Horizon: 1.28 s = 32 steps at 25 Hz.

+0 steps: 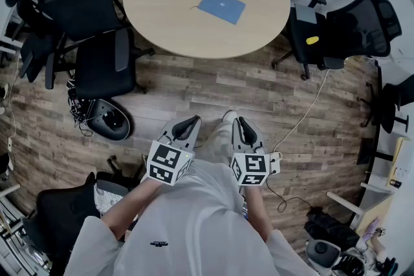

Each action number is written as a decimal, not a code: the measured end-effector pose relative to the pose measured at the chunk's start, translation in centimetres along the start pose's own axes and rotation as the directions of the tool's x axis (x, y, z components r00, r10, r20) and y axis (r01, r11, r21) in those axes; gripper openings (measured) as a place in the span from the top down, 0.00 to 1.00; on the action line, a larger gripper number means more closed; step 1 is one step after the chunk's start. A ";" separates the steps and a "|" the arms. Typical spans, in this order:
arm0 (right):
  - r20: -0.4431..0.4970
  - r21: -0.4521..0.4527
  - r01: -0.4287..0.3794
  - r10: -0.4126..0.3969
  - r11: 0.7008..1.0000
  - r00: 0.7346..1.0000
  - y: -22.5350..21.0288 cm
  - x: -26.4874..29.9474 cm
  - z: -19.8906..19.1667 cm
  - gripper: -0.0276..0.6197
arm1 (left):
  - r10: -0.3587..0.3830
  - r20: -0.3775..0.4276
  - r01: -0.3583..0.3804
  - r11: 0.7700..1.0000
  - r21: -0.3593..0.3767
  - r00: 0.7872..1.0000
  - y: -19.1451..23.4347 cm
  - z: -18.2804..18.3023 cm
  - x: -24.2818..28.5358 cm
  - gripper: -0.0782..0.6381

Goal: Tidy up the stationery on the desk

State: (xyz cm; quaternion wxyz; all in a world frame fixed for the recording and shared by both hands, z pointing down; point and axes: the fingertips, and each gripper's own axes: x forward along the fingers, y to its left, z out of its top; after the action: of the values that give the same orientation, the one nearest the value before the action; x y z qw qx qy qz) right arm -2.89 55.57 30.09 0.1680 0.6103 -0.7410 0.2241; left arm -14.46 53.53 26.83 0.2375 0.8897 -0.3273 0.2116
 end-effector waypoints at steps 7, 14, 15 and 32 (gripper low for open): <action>-0.032 -0.015 0.000 0.000 1.000 1.000 10.2 -2.5 -0.7 0.86 | 0.002 0.013 -0.001 0.994 -0.113 1.000 5.0 -4.4 -7.2 0.86; 0.056 0.082 -0.016 0.011 0.997 0.998 8.3 -3.5 0.7 0.86 | 0.026 0.032 -0.021 0.989 -0.148 0.999 3.5 -4.4 -6.9 0.86; 0.073 0.091 -0.029 0.023 0.995 0.997 7.5 -3.7 1.2 0.86 | 0.021 0.026 -0.017 0.991 -0.136 0.999 2.8 -4.0 -6.1 0.86; 0.054 -0.042 -0.092 0.094 0.995 0.994 -4.2 1.9 4.8 0.91 | -0.021 -0.015 0.020 0.999 -0.050 1.000 -0.9 3.4 8.3 0.86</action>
State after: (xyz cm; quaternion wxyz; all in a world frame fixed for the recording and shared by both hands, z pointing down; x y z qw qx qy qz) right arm 0.95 50.76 27.53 0.1486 0.5777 -0.7773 0.2000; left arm -7.30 48.23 28.26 0.2645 0.8851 -0.3216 0.2079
